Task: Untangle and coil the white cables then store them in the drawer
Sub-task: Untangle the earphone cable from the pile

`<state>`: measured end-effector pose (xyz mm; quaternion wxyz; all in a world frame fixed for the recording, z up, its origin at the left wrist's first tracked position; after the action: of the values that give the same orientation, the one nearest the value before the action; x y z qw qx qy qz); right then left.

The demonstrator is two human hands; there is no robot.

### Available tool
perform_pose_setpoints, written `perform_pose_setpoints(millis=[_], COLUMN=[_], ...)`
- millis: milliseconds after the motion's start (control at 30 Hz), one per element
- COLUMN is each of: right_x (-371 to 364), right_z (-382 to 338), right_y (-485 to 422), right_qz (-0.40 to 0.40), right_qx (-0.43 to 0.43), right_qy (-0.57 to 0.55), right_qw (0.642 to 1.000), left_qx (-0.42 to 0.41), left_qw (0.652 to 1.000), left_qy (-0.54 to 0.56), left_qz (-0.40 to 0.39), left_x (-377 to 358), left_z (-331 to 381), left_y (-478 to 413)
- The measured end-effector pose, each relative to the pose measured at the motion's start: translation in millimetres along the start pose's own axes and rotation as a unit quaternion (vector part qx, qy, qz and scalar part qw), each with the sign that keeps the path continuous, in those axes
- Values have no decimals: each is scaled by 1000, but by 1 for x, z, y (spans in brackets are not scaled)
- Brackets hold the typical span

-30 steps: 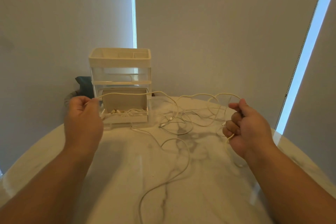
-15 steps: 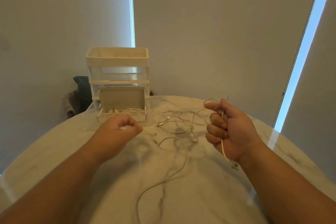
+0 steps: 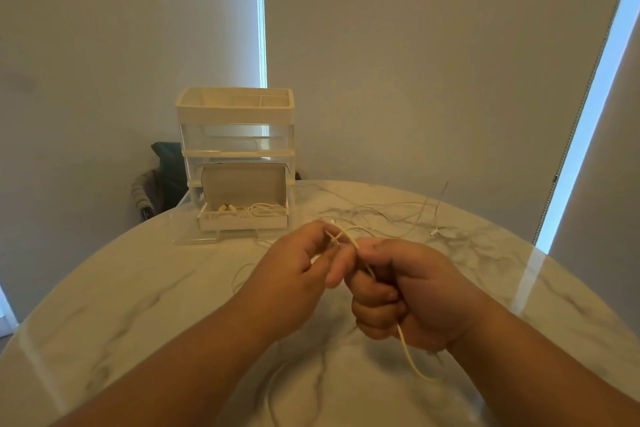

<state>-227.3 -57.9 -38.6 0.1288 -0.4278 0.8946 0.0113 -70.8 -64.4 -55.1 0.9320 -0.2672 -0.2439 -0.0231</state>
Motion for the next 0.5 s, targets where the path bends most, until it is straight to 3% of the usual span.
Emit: perform_pose_setpoints(millis=[233,367,500], right_x=[20,20,8], right_z=[-8,-4,4], right_y=[1,-2,-7], right_qz=[146,201,213], right_qx=[29,23,1], right_qy=[-24,19,131], right_qw=[989,979,968], left_qx=[88,88,67], left_qw=[973,972,973], left_qy=[195,209,219], left_qz=[86,57,-13], left_x=[22,22,21], left_z=[11,12,15], left_y=[-4,-3,0])
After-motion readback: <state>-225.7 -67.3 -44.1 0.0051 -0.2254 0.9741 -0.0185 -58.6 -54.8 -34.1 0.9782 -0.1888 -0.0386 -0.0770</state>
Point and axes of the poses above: each hand's wrist, its own y-axis away from the middle knuckle, its own x-axis out of the back of the hand, z = x × y, the point moved 2 cm from there along -y, towards the middle knuckle
